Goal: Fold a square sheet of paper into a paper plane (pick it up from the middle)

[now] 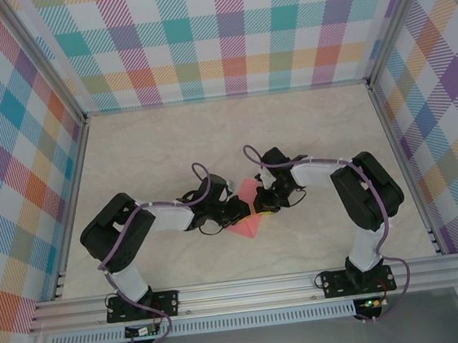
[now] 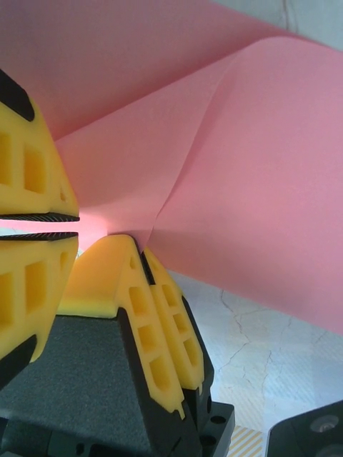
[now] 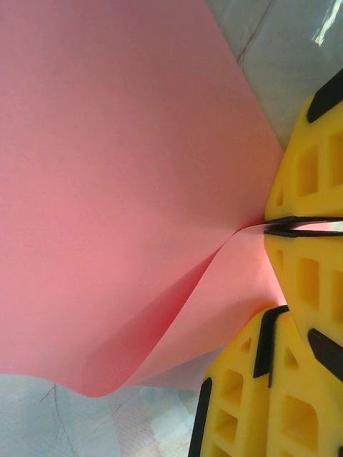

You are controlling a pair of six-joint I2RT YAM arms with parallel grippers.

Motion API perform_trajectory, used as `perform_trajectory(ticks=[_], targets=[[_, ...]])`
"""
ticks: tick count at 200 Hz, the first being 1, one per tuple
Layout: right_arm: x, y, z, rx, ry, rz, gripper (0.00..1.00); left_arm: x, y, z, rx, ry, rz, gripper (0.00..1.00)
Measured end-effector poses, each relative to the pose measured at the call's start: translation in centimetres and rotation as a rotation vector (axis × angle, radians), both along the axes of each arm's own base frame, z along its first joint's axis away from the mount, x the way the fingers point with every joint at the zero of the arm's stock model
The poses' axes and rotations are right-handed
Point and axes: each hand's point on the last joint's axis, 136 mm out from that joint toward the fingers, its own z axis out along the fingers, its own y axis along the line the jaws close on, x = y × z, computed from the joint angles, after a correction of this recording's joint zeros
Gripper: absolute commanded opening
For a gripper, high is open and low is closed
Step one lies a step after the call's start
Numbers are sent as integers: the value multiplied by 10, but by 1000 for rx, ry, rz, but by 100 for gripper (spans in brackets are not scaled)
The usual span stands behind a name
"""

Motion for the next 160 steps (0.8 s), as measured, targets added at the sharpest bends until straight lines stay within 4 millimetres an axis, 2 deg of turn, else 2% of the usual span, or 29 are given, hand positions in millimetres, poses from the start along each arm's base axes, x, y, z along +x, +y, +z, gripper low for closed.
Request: perform_trajectory(ticks=[71,160], targets=[[1,1,1,1,-3,3,21,-1,3,-7,24,16,6,14],[2,-3,0,-23,-18,15,12,0,4,-8,30,13,12,13]])
